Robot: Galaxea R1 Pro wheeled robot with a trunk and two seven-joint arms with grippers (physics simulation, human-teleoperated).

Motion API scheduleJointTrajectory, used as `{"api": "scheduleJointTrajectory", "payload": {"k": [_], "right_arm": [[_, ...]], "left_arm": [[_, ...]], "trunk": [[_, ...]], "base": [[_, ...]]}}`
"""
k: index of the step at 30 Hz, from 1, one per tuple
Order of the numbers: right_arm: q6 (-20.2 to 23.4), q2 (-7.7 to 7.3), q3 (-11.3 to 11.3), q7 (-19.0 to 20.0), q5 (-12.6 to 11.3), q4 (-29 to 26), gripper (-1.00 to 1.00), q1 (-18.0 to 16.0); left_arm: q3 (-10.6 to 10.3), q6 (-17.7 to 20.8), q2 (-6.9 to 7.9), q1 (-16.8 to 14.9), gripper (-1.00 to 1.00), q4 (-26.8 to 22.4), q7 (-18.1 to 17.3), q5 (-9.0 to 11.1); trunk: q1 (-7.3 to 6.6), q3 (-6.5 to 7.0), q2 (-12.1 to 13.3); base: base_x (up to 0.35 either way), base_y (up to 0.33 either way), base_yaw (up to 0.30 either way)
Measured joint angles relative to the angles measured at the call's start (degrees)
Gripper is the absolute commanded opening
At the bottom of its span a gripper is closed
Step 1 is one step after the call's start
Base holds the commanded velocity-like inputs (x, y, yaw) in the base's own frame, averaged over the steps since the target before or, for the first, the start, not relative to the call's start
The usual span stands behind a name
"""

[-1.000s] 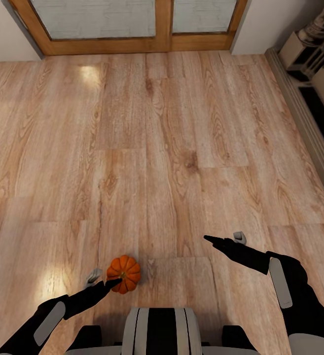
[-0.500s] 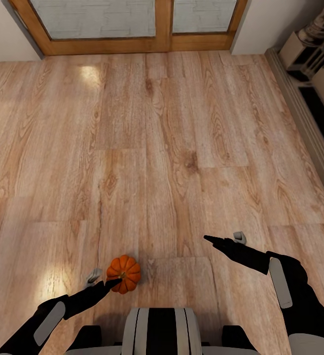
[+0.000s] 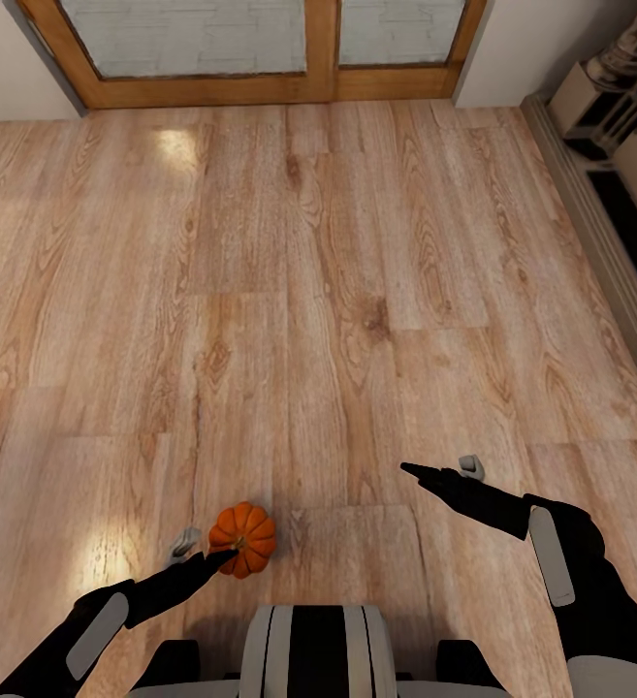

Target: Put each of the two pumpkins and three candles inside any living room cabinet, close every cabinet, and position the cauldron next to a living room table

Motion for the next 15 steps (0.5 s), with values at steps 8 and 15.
{"api": "scheduleJointTrajectory", "payload": {"k": [8, 15], "right_arm": [[0.0, 0.0, 0.0, 0.0, 0.0, 0.0, 1.0, 0.0], [0.0, 0.0, 0.0, 0.0, 0.0, 0.0, 1.0, 0.0]], "left_arm": [[0.0, 0.0, 0.07, 0.0, -1.0, 0.0, -0.1, 0.0], [0.0, 0.0, 0.09, 0.0, -1.0, 0.0, -0.1, -0.1]], "trunk": [[0.0, 0.0, 0.0], [0.0, 0.0, 0.0]], "base": [[0.0, 0.0, 0.0], [0.0, 0.0, 0.0]]}}
